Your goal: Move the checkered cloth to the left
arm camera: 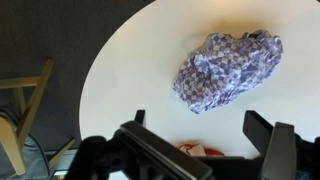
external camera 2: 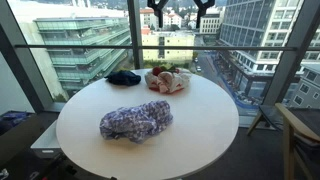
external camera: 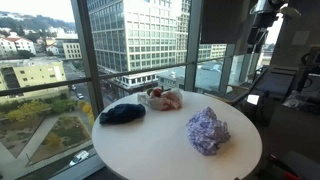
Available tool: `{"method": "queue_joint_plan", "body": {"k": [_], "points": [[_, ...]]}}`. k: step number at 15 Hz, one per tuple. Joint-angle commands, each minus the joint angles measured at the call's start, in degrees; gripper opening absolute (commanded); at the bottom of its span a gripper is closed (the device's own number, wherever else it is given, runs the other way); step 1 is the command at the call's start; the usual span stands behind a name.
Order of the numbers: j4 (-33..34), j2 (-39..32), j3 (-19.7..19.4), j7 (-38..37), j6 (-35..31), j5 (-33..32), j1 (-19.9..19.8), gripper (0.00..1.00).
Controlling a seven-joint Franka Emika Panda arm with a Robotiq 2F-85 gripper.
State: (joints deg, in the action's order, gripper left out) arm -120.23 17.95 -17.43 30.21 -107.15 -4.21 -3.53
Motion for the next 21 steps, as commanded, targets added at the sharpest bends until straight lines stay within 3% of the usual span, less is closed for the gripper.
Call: {"method": "queue_joint_plan", "body": {"k": [1, 9, 18, 21], "points": [[0.34, -0.13, 1.03, 0.31, 0.08, 0.39, -1.20, 1.00], [-1.35, -3.37, 3.78, -1.83, -3.65, 1.62, 0.10, 1.00], [2.32, -20.89, 8.67, -2.58, -13.62, 8.34, 0.33, 1.00], [5.04, -28.07, 9.85, -4.19, -16.14, 7.50, -0.46, 1.00]]}}
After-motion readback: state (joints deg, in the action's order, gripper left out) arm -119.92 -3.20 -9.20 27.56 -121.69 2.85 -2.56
